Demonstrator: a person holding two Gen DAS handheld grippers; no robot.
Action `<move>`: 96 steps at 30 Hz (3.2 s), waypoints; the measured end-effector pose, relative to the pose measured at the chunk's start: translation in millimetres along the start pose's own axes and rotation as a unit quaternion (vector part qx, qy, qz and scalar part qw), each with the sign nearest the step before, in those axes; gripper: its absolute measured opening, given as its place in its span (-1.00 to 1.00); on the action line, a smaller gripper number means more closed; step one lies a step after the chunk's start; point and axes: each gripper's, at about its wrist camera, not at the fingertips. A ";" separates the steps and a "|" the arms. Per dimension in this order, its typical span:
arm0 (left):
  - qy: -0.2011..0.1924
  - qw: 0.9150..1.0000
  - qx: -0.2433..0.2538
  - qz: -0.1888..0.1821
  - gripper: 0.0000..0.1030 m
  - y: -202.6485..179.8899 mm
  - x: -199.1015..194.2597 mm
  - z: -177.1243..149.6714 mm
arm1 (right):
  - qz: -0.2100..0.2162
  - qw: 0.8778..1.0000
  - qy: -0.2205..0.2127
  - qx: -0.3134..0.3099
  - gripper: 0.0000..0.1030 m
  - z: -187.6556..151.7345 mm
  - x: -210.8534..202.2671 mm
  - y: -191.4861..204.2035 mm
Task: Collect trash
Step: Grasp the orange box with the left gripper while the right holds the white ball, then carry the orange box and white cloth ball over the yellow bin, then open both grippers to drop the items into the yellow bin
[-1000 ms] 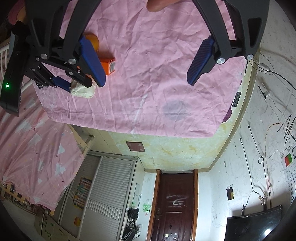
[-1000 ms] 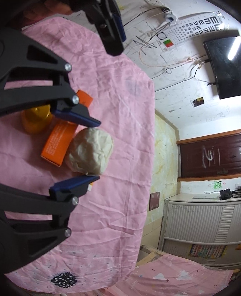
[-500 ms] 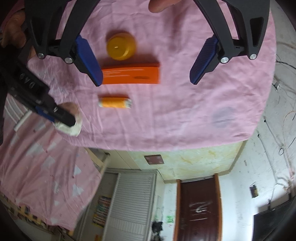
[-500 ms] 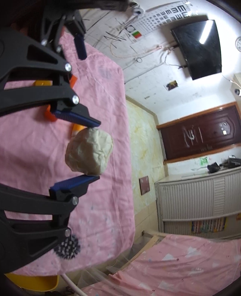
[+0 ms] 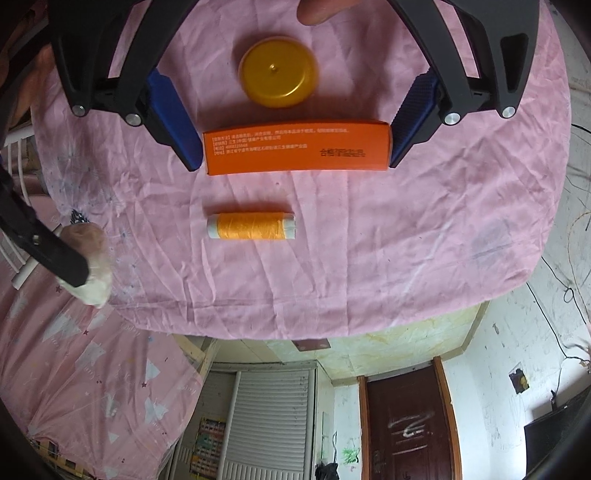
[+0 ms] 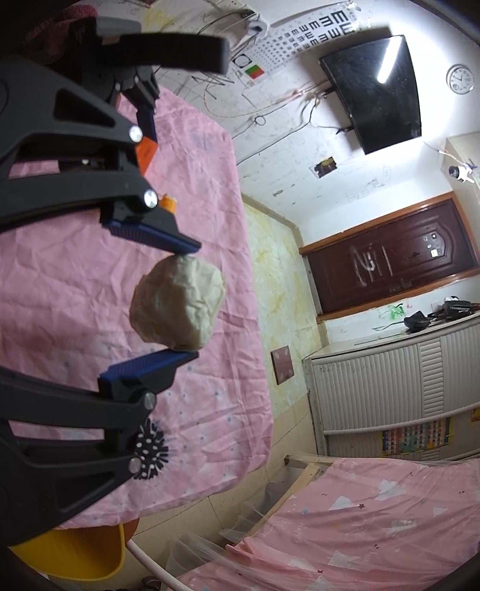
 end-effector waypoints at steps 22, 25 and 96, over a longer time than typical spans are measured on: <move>-0.056 0.998 0.021 0.010 0.64 -59.2 -47.1 16.7 | -0.013 0.997 -0.052 0.048 -0.02 -13.5 -64.2 -66.3; -0.063 0.997 0.040 0.003 0.65 -83.9 -56.5 15.6 | -0.022 0.996 -0.063 0.061 -0.02 -17.1 -79.3 -81.3; -0.074 0.957 0.268 -0.079 0.80 -356.7 -97.2 -43.7 | -0.110 0.969 -0.129 0.178 0.02 -93.8 -218.4 -221.6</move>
Point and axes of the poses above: each gripper's, at about its wrist camera, not at the fingertips, and x roughly the way its jaws point, y to its left, z to its top, and after that the axes turned 12 degrees about z, right-handed
